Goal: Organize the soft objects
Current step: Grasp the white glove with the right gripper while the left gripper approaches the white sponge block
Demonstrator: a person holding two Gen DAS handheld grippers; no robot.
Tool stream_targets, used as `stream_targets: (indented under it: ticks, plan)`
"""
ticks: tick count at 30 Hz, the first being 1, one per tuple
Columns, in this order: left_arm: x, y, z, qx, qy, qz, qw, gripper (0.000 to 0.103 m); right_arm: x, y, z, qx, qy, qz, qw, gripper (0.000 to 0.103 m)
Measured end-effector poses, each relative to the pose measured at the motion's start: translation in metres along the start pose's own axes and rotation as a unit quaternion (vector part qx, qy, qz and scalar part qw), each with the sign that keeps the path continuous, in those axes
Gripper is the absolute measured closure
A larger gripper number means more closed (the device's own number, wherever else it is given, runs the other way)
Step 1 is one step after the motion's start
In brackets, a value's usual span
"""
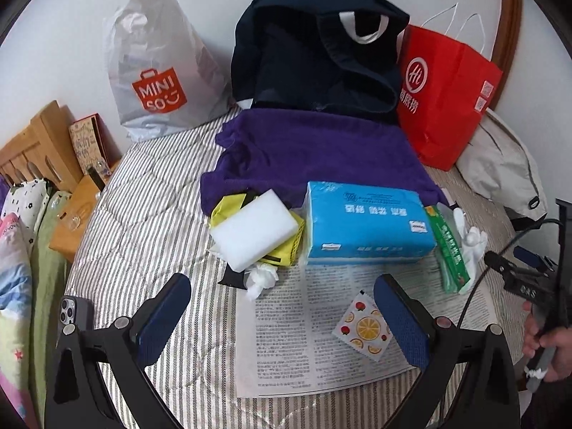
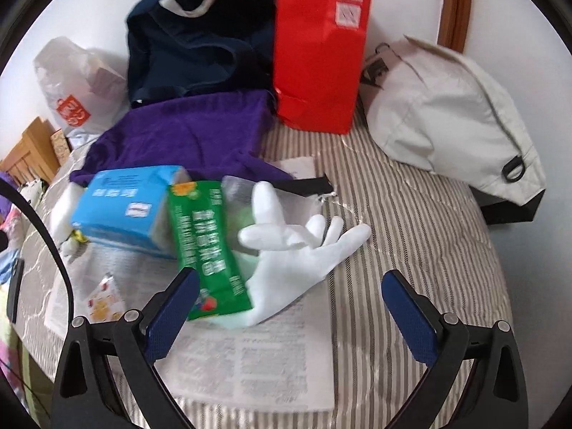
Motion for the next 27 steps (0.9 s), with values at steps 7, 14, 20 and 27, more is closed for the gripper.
stream_targets:
  ticks: [7, 14, 20, 27]
  plan:
    - [-0.013, -0.014, -0.002, -0.011, 0.014, -0.007, 0.9998, 0.000, 0.007, -0.050, 0.000, -0.033, -0.014, 0.009, 0.999, 0.013]
    - [-0.024, -0.029, 0.000, -0.025, 0.025, -0.012, 0.9993, 0.000, 0.011, -0.069, 0.004, -0.043, -0.019, -0.017, 0.999, 0.062]
    - [-0.035, -0.042, 0.002, -0.031, 0.038, -0.006, 0.9988, 0.000, 0.016, -0.051, 0.002, -0.031, -0.018, -0.030, 0.999, 0.082]
    - [-0.055, -0.054, 0.006, -0.036, 0.055, -0.008, 0.9978, 0.000, 0.015, -0.026, -0.007, -0.011, -0.019, -0.049, 0.999, 0.086]
Point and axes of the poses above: each gripper's, at about its wrist camera, not at the fingertips, and y roughly against the way its jaws point, x to its right, z to its underside, the point moved 3 cm from there along -y, roughly the way its jaws point, and after that the axes turned 8 degrees about y, right-handed, at the moved point
